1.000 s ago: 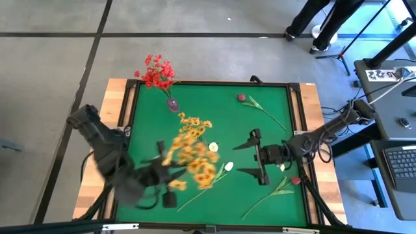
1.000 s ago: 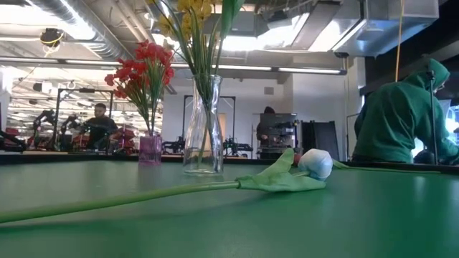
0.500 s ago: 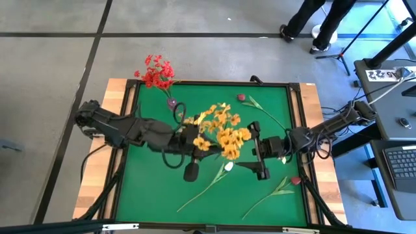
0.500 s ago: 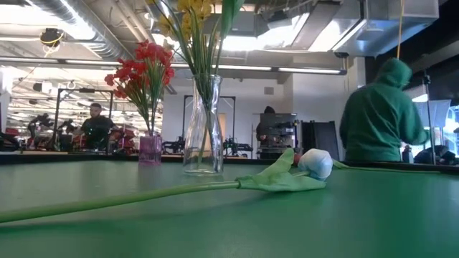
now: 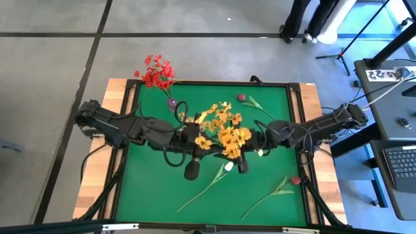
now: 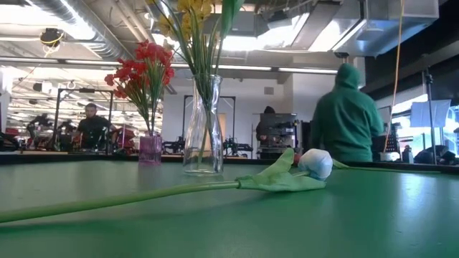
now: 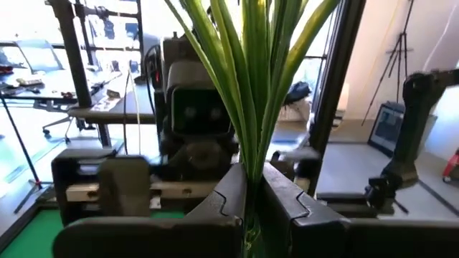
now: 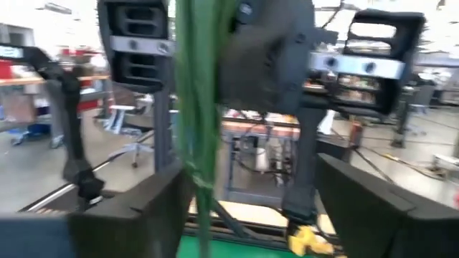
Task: Sort flowers into vase by color
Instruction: Put the yellow flowers into the transparent vase
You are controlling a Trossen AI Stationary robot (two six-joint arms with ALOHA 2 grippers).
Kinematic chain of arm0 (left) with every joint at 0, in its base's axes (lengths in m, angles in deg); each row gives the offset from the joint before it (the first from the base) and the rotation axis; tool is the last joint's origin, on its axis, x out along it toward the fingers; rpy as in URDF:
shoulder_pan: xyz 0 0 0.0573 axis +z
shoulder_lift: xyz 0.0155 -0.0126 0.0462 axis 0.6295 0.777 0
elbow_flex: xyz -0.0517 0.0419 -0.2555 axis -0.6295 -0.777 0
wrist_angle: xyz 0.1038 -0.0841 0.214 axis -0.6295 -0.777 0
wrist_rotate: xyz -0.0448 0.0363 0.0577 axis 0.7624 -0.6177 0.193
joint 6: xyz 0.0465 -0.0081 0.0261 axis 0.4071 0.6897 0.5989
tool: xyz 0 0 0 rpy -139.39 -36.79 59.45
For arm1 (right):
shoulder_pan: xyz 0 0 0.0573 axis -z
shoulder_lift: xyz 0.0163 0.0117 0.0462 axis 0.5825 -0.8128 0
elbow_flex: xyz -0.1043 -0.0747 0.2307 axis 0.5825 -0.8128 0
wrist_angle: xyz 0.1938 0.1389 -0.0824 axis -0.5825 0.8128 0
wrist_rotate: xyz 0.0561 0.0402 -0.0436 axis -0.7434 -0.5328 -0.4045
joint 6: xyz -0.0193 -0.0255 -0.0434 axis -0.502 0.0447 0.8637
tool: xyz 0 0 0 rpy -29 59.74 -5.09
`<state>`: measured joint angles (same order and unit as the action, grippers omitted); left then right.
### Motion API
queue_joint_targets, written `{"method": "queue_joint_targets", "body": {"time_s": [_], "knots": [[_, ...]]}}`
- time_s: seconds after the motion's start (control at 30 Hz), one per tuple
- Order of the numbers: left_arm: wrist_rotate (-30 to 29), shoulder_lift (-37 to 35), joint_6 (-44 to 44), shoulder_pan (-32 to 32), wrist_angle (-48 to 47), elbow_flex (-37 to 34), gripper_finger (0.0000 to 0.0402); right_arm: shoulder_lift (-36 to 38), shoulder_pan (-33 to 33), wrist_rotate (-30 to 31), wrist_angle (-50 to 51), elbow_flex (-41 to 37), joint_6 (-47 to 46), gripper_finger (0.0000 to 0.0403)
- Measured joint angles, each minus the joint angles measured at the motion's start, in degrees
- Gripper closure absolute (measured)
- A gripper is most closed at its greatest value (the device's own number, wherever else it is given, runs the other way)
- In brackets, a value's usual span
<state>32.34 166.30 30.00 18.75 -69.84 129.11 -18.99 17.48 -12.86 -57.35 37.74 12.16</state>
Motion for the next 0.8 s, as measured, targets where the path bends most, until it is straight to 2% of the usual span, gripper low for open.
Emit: {"method": "queue_joint_targets", "body": {"time_s": [0.2,0.4,0.5,0.6,0.8], "knots": [[-4.0,0.0,-0.1,-0.6,-4.0,0.0,0.0389,0.5,-0.2,-1.7,1.9,0.1,1.7,0.0257],[-5.1,0.0,-0.1,-1.2,-4.6,0.0,0.0389,0.7,-0.2,-1.4,2.6,0.2,1.8,0.0374],[-7.6,0.0,-0.2,-1.4,-5.1,0.0,0.0383,0.7,-0.2,-0.3,3.3,0.2,2.2,0.0380],[-13.9,0.0,0.0,-2.0,-6.1,0.0,0.0364,0.7,-0.1,2.0,3.7,0.2,2.6,0.0378],[-23.5,0.0,3.0,-4.7,-8.6,0.3,0.0295,2.3,-0.2,6.5,6.3,0.1,4.9,0.0382]]}}
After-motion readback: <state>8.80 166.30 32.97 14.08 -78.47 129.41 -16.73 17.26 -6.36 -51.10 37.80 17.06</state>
